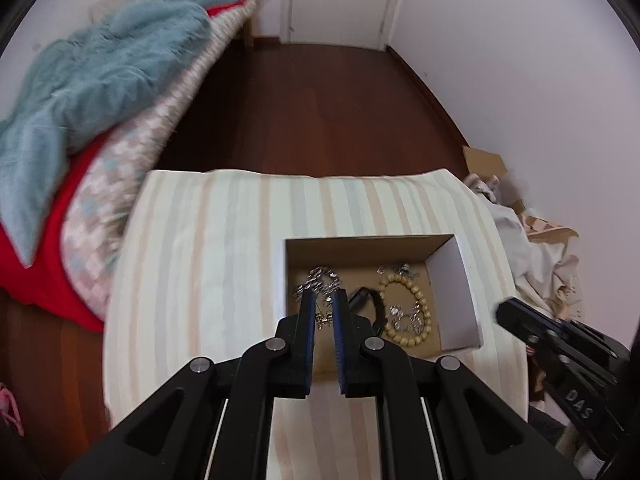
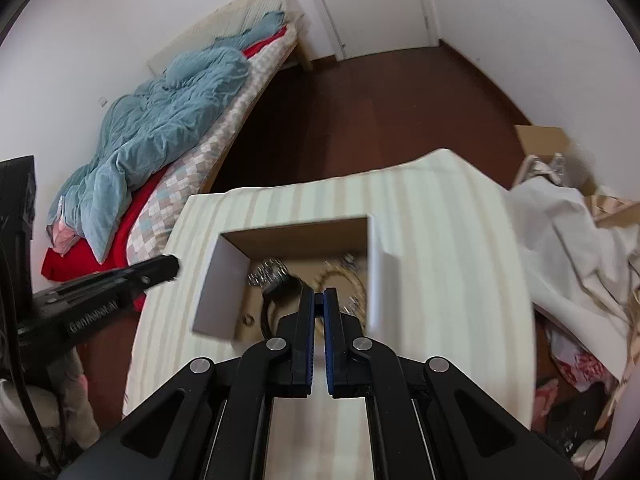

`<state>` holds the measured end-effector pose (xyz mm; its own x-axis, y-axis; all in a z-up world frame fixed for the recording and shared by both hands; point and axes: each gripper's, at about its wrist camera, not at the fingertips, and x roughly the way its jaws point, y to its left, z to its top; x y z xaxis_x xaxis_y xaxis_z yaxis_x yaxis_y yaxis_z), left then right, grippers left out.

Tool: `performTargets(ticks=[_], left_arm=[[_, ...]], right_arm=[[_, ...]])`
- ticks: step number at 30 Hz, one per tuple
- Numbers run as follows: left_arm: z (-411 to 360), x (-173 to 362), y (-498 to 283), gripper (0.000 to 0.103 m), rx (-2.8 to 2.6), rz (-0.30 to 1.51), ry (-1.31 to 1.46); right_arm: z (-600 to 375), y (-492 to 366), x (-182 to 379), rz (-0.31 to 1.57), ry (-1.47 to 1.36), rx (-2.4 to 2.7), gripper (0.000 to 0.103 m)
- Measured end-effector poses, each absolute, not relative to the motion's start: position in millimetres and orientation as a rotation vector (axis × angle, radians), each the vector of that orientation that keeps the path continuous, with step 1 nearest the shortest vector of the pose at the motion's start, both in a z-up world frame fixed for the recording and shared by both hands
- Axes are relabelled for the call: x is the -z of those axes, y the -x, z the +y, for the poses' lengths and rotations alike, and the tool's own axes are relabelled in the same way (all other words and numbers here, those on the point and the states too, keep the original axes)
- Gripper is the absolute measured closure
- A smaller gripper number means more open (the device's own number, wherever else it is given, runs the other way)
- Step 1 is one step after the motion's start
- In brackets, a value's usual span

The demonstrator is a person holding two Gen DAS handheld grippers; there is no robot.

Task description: Organize jewelry

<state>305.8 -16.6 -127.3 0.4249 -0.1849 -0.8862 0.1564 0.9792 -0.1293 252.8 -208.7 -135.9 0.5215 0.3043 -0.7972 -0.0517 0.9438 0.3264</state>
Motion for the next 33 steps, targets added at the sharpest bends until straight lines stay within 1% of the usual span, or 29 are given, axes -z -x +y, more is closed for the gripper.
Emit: performTargets(ticks=[6, 9, 10, 11, 12, 13, 14, 15, 16, 17, 18, 19, 20, 21, 22, 23, 24, 25, 26, 33], left_arm=[[-17.2, 150.0, -336.0, 0.094, 0.246, 1.208, 0.067], [-15.0, 154.1, -341.0, 0.091, 0.242, 1.234, 0.089], [-14.5, 154.1, -341.3, 0.090, 0.239, 1.233, 0.094], [-13.4, 153.6, -342.1, 0.088, 0.229, 1.230, 0.090], [-11.9, 152.3, -341.6, 0.081, 0.217, 1.225, 0.086], [-9.6, 149.9, -340.4, 0.071, 0.205, 1.212, 0.086], [-7.1, 147.4, -339.7, 0.064, 0.191, 1.201, 0.083], [-4.0, 143.6, -337.7, 0.050, 0.172, 1.186, 0.080], [-1.3, 139.6, -336.3, 0.040, 0.156, 1.168, 0.078], [1.5, 135.4, -334.0, 0.036, 0.137, 1.149, 0.076], [4.0, 130.3, -330.6, 0.031, 0.115, 1.125, 0.064], [5.4, 126.3, -326.9, 0.025, 0.094, 1.104, 0.048], [6.5, 123.8, -324.7, 0.020, 0.074, 1.087, 0.034], [7.8, 121.1, -320.3, 0.014, 0.048, 1.070, 0.014], [9.7, 119.5, -316.6, 0.012, 0.031, 1.060, 0.003], [10.8, 118.8, -310.4, 0.012, 0.015, 1.050, -0.009], [11.8, 118.9, -307.7, 0.010, 0.011, 1.048, -0.016], [11.9, 120.6, -302.4, 0.005, 0.014, 1.052, -0.024], [12.0, 122.5, -299.6, 0.004, 0.013, 1.056, -0.031], [17.6, 121.6, -272.2, 0.003, -0.028, 1.060, -0.047]], right_arm=[[-200.0, -301.6, 162.0, 1.120, -0.291, -0.247, 0.099], [-203.8, -310.4, 173.2, 1.155, -0.324, -0.237, 0.093], [-205.7, -312.9, 175.7, 1.162, -0.335, -0.228, 0.084], [-207.2, -314.2, 176.9, 1.164, -0.344, -0.224, 0.072], [-209.8, -314.1, 176.5, 1.160, -0.356, -0.224, 0.069], [-211.1, -312.7, 175.1, 1.155, -0.358, -0.219, 0.067], [-212.6, -312.2, 173.3, 1.153, -0.361, -0.219, 0.066], [-215.2, -309.9, 170.4, 1.147, -0.369, -0.219, 0.065], [-217.3, -307.9, 167.2, 1.139, -0.368, -0.213, 0.058], [-218.5, -306.7, 162.9, 1.131, -0.363, -0.207, 0.051], [-219.4, -305.2, 160.2, 1.124, -0.356, -0.199, 0.048], [-220.8, -301.7, 155.2, 1.117, -0.324, -0.165, 0.039], [-221.1, -300.2, 152.1, 1.115, -0.302, -0.145, 0.027], [-220.3, -296.0, 148.1, 1.110, -0.257, -0.112, 0.021], [-219.7, -293.1, 146.3, 1.108, -0.228, -0.090, 0.010], [-218.4, -290.0, 144.8, 1.109, -0.192, -0.065, 0.003], [-215.6, -286.5, 144.1, 1.113, -0.147, -0.035, 0.002], [-210.7, -282.3, 144.5, 1.122, -0.093, 0.000, 0.000], [-209.0, -279.9, 144.5, 1.127, -0.069, 0.014, 0.000], [-195.1, -258.8, 136.7, 1.137, 0.025, 0.076, 0.000]])
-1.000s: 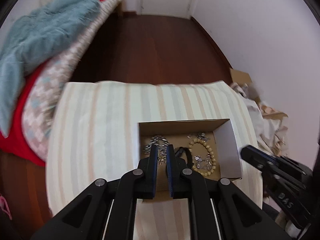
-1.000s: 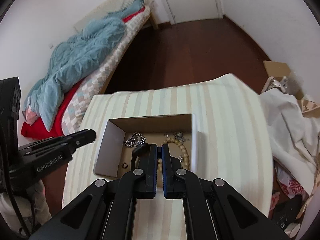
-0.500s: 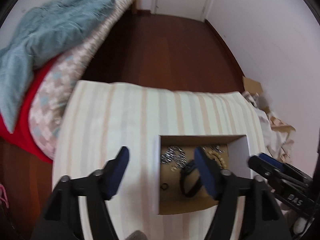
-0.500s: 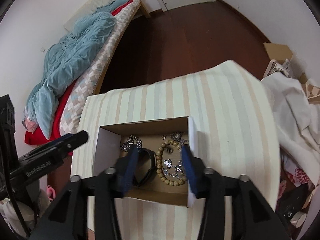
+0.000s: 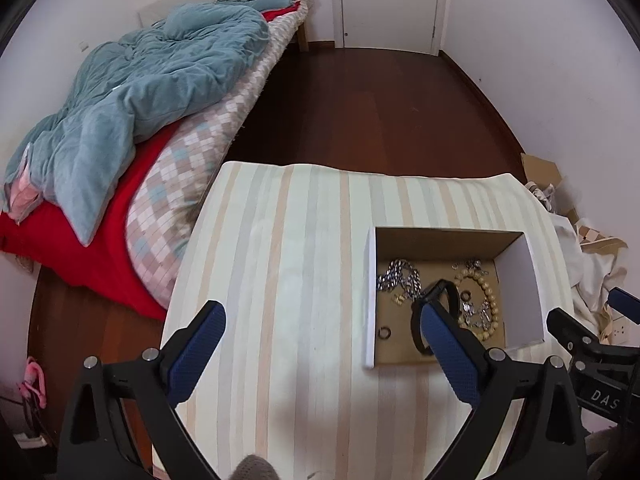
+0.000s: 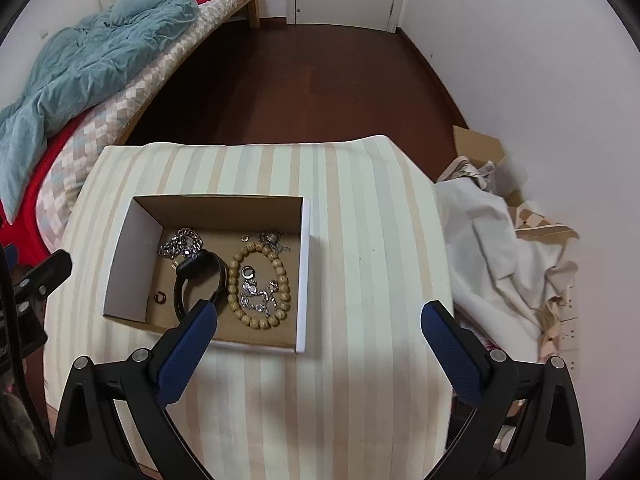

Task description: Organize jewelry

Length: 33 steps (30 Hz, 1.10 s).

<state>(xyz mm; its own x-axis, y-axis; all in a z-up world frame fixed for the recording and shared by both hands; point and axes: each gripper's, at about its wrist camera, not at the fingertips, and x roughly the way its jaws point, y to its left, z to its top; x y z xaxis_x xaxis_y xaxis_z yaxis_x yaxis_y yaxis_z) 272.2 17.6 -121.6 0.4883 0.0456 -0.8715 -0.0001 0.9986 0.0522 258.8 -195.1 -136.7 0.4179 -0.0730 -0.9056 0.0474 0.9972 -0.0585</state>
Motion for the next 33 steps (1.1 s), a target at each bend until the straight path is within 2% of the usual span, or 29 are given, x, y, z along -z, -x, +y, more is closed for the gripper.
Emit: performTargets(ticks=[8, 25, 33], left_arm=[[21.1, 79.8, -223.9, 0.003, -0.042, 1.011, -0.021], [25.3, -50.3, -83.0, 0.003, -0.010, 0.827, 0.015], [28.8, -93.2, -39.2, 0.003, -0.023, 0.779, 0.038]], right_arm=[[-188.4, -216.5, 90.0, 1.067, 0.005, 0.079, 0.000], [-194.2, -60.8, -53.7, 0.842, -0.044, 0.084, 0.000], [-189.5, 4.8, -110.1, 0.751, -0.038, 0.072, 0.000]])
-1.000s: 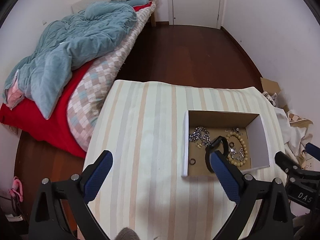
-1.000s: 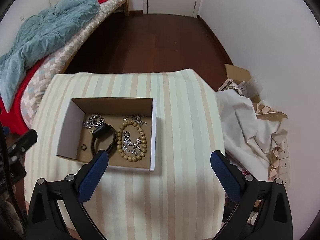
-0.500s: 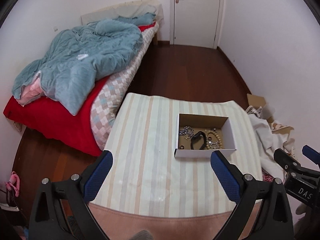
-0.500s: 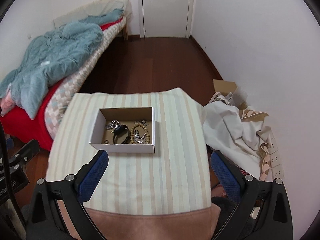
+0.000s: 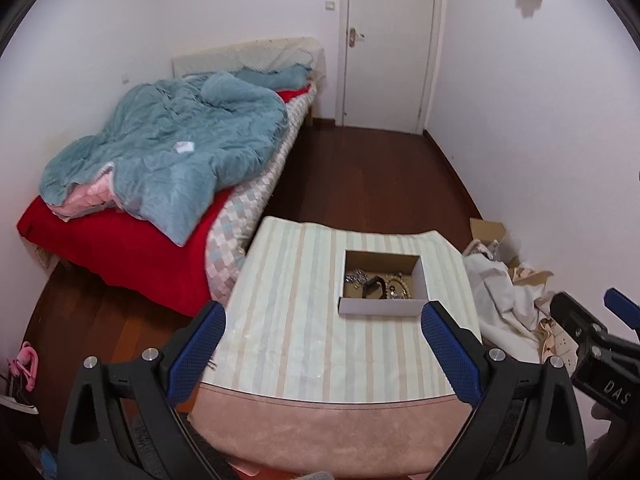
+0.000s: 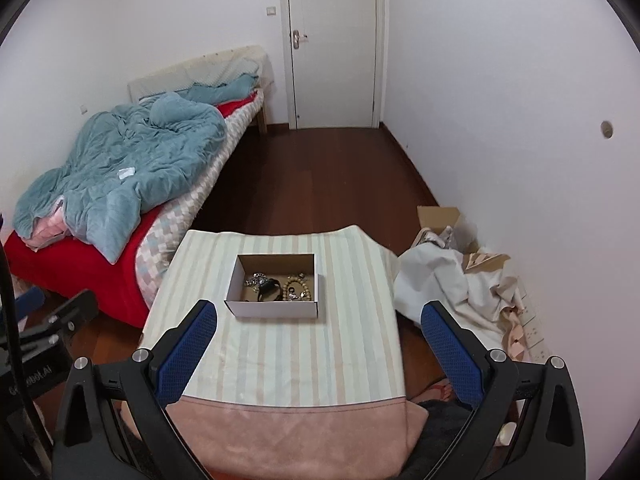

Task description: Organize jewelry

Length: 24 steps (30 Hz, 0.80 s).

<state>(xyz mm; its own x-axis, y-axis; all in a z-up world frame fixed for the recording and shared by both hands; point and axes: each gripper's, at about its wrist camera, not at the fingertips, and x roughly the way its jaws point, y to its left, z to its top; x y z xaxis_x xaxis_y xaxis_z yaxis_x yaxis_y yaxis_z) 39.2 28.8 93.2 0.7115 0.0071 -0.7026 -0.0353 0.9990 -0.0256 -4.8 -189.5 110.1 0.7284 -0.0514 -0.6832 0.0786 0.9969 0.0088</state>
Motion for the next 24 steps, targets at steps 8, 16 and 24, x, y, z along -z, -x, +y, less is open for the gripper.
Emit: performTargets(ticks=[8, 16, 24], left_arm=[[21.9, -107.7, -18.5, 0.003, -0.006, 0.772, 0.016], [15.8, -102.3, -23.2, 0.003, 0.001, 0.794, 0.015], [14.4, -94.3, -48.2, 0.003, -0.038, 0.801, 0.006]], right_arm=[[-191.0, 35.4, -128.9, 0.740, -0.027, 0.063, 0.000], [-197.3, 29.2, -124.4, 0.758, -0.024, 0.071, 0.000], [-199.9, -7.0, -112.6, 0.770, -0.008, 0.098, 0.000]])
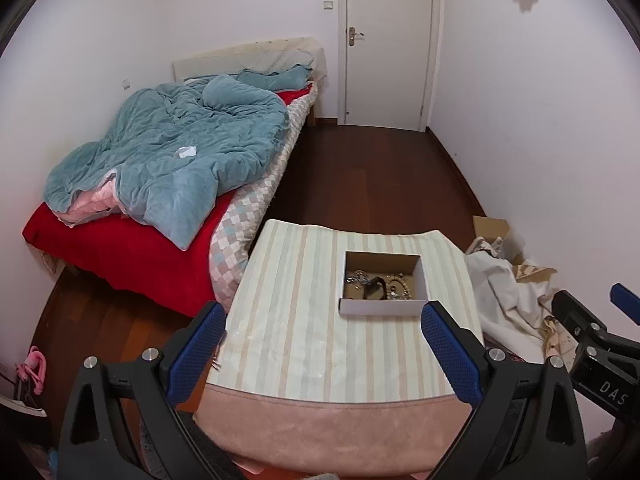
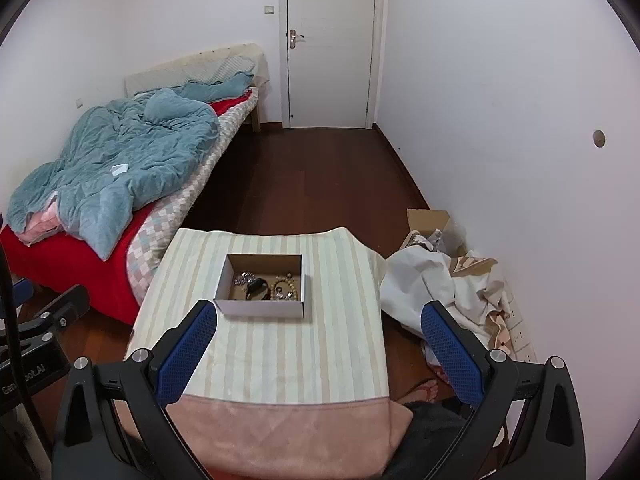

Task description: Organize jewelry

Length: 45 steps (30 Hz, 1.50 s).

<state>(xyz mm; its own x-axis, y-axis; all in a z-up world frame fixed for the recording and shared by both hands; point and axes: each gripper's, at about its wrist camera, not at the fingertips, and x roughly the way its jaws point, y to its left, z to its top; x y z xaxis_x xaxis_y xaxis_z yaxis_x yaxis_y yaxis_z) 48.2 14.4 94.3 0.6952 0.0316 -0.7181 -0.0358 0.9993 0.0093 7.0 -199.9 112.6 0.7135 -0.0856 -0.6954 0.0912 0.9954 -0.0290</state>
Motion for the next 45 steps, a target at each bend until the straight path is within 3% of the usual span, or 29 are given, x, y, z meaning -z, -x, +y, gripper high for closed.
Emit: performTargets(ticks=[22, 45], left_arm=[[11.7, -48.6, -139.8, 0.001, -0.037, 0.907, -0.026], [8.1, -36.9, -146.8, 0.000, -0.031, 0.919, -0.021]], right_arm=[[-194.9, -113.1, -63.2, 0.874, 0.020, 0.132, 0.000], [-194.3, -119.7, -47.2, 0.916, 0.021, 0.121, 0.000]])
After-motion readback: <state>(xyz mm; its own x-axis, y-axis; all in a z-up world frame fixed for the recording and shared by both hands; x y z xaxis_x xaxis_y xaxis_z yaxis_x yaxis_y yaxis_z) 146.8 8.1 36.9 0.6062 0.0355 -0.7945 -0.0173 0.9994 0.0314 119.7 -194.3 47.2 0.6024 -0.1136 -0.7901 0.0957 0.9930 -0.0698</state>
